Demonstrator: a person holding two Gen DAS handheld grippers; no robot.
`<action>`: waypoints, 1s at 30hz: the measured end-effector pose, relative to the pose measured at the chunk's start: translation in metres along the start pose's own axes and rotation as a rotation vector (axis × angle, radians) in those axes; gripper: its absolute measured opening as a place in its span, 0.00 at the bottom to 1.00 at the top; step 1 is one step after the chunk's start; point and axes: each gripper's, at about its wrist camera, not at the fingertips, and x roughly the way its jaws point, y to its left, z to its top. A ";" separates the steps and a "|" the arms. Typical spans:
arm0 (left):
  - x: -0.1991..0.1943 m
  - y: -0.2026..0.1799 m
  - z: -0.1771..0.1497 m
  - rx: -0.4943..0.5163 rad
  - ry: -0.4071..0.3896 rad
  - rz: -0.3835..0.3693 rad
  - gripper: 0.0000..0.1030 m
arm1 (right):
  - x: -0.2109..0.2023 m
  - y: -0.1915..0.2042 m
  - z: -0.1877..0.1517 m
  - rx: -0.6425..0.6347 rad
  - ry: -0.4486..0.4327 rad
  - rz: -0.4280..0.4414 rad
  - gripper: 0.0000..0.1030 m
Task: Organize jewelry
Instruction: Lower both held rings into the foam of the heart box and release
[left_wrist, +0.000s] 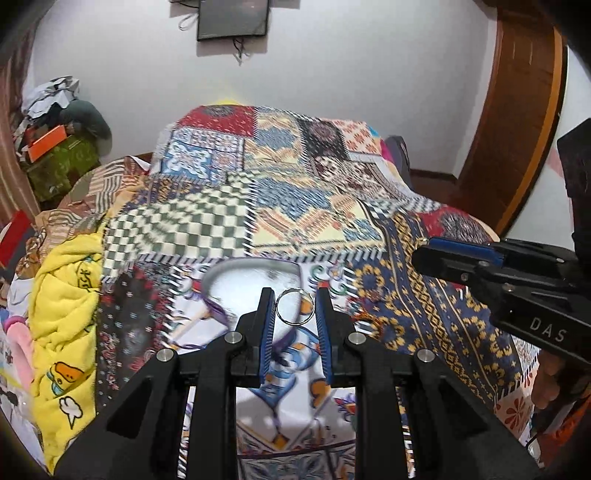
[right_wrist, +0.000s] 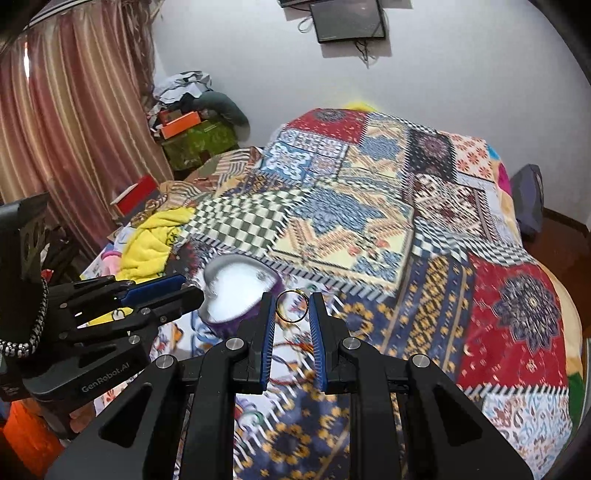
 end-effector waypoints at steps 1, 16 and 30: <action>-0.002 0.005 0.001 -0.008 -0.008 0.004 0.20 | 0.003 0.004 0.003 -0.005 -0.002 0.006 0.16; 0.003 0.060 0.019 -0.079 -0.056 -0.010 0.20 | 0.059 0.036 0.016 -0.098 0.070 0.046 0.16; 0.065 0.078 0.015 -0.063 0.092 -0.099 0.20 | 0.111 0.048 0.008 -0.206 0.200 0.038 0.16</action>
